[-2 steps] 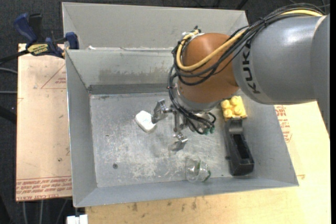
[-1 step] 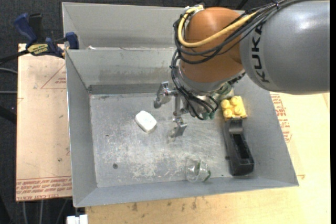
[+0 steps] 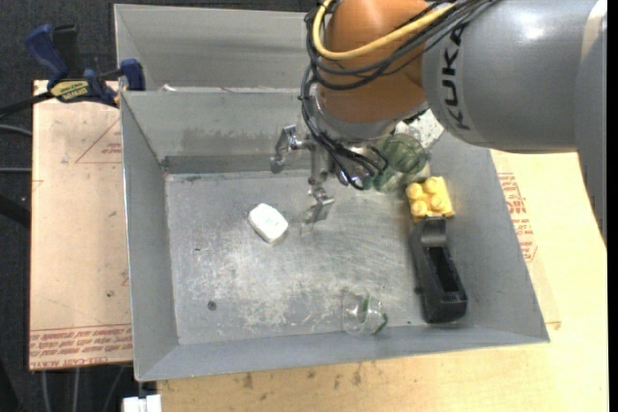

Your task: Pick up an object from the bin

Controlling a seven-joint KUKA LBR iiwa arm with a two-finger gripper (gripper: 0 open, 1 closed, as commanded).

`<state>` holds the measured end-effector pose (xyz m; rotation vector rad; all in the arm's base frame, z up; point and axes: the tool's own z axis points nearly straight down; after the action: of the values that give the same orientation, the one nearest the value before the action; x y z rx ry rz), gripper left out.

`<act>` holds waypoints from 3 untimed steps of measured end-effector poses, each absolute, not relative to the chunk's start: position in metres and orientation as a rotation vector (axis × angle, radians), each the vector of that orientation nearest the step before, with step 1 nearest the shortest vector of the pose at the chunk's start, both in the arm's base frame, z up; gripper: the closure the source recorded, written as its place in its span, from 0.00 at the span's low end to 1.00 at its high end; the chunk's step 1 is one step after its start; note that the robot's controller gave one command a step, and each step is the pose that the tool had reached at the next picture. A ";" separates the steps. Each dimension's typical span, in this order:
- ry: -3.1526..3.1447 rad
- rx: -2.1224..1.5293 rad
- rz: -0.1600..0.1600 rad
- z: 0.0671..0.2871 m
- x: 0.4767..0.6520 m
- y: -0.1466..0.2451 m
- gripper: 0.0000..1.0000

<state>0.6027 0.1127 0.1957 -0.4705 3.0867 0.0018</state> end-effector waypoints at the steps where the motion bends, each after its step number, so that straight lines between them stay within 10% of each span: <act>1: 3.072 -0.628 0.001 0.127 0.613 0.122 0.00; 2: 3.005 -0.842 0.003 0.085 0.602 0.125 1.00; 3: 3.005 -0.842 0.004 0.085 0.602 0.125 1.00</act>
Offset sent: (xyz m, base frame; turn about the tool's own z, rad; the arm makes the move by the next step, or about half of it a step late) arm -0.0094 0.0091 -0.1257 -0.2493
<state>0.6021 0.1253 0.0848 -0.8424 3.0045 0.0036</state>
